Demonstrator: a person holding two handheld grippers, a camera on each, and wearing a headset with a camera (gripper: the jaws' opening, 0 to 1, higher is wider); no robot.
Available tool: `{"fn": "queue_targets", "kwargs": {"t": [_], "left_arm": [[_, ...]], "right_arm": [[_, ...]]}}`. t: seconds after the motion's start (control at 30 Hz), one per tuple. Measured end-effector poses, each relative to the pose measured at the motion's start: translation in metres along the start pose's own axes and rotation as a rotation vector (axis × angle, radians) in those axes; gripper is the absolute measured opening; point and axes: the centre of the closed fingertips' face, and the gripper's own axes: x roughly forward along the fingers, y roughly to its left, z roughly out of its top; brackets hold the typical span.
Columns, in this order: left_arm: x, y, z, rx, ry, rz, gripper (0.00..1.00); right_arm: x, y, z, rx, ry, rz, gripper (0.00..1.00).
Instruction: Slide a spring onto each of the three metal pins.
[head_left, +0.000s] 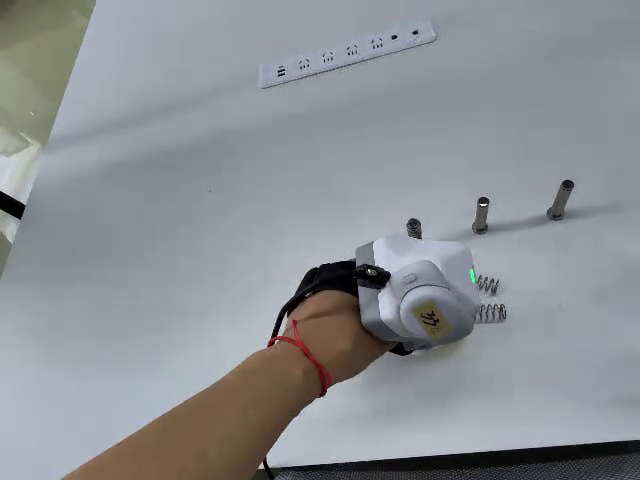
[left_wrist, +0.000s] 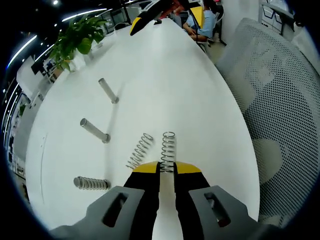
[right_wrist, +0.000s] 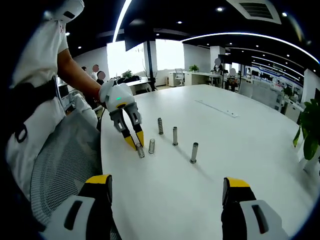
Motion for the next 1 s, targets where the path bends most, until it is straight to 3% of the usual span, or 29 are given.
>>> {"fn": "queue_targets", "kwargs": {"t": [0.5, 0.73, 1.0], "left_arm": [[-0.010, -0.005, 0.011, -0.052, -0.065, 0.009, 0.07], [-0.029, -0.001, 0.028, -0.134, -0.166, 0.044, 0.07], [-0.062, 0.012, 0.061, -0.227, -0.327, 0.103, 0.07]], "right_arm": [[0.004, 0.007, 0.011, -0.009, -0.008, 0.007, 0.89], [0.006, 0.011, 0.034, -0.033, -0.039, 0.016, 0.86], [0.014, 0.024, 0.068, -0.041, -0.096, 0.050, 0.76]]}}
